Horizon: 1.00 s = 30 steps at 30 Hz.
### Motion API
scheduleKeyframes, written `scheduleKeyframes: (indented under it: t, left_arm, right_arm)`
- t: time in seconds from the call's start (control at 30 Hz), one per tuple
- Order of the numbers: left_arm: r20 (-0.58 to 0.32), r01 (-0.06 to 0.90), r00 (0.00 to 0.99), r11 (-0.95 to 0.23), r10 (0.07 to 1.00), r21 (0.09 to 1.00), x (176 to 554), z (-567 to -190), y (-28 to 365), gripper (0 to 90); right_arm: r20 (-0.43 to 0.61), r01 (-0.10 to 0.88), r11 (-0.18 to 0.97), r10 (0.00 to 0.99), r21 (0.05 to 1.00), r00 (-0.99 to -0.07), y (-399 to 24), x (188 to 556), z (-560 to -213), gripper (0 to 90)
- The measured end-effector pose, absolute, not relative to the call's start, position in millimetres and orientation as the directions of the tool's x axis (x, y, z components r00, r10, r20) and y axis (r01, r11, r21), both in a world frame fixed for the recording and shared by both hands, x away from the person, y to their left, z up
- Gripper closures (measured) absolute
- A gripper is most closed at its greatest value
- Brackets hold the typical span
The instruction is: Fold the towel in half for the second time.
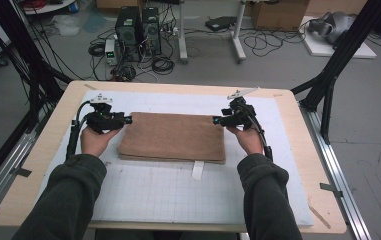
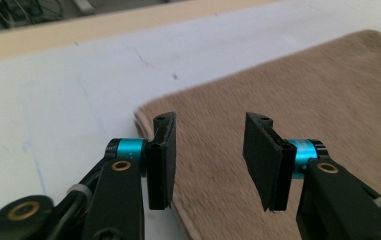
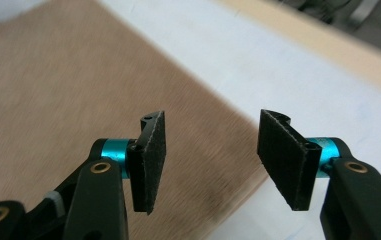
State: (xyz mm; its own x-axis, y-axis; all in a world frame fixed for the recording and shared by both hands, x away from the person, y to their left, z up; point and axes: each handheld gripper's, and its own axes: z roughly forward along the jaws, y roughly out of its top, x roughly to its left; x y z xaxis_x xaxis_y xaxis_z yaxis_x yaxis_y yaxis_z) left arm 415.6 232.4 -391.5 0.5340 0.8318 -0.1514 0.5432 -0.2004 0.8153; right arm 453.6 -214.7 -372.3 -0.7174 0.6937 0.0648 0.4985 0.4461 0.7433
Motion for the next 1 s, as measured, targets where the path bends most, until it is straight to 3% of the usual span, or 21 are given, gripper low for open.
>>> scheduleKeyframes:
  t: [0.17,0.33,0.53,0.67,0.9,1.0]
  left_arm:
    - [-0.132,0.531,0.568,-0.24,0.813,0.813,390.4,-405.4,234.9,57.6]
    - [-0.111,0.526,0.593,-0.279,0.797,0.803,366.3,-417.8,236.4,69.4]
    - [-0.12,0.586,0.581,-0.31,0.805,0.749,357.6,-435.9,239.2,71.3]
    - [-0.09,0.567,0.583,-0.326,0.807,0.756,354.8,-438.1,236.3,71.0]
    - [-0.087,0.566,0.567,-0.312,0.819,0.763,353.7,-438.5,238.7,60.5]
    - [-0.094,0.568,0.561,-0.299,0.823,0.767,353.8,-438.1,240.1,53.4]
  right_arm:
    - [0.049,0.454,0.451,0.666,0.769,-0.744,-209.4,434.3,-377.0,46.8]
    - [0.074,0.436,0.474,0.607,0.765,-0.791,-200.3,408.4,-391.2,51.8]
    - [0.083,0.456,0.519,0.591,0.723,-0.803,-195.1,387.5,-420.1,49.3]
    - [0.079,0.46,0.515,0.601,0.723,-0.796,-198.8,379.7,-434.5,49.2]
    - [0.082,0.462,0.501,0.608,0.732,-0.789,-200.2,379.6,-435.7,46.2]
    - [0.072,0.458,0.496,0.616,0.737,-0.784,-199.6,379.2,-434.9,39.1]
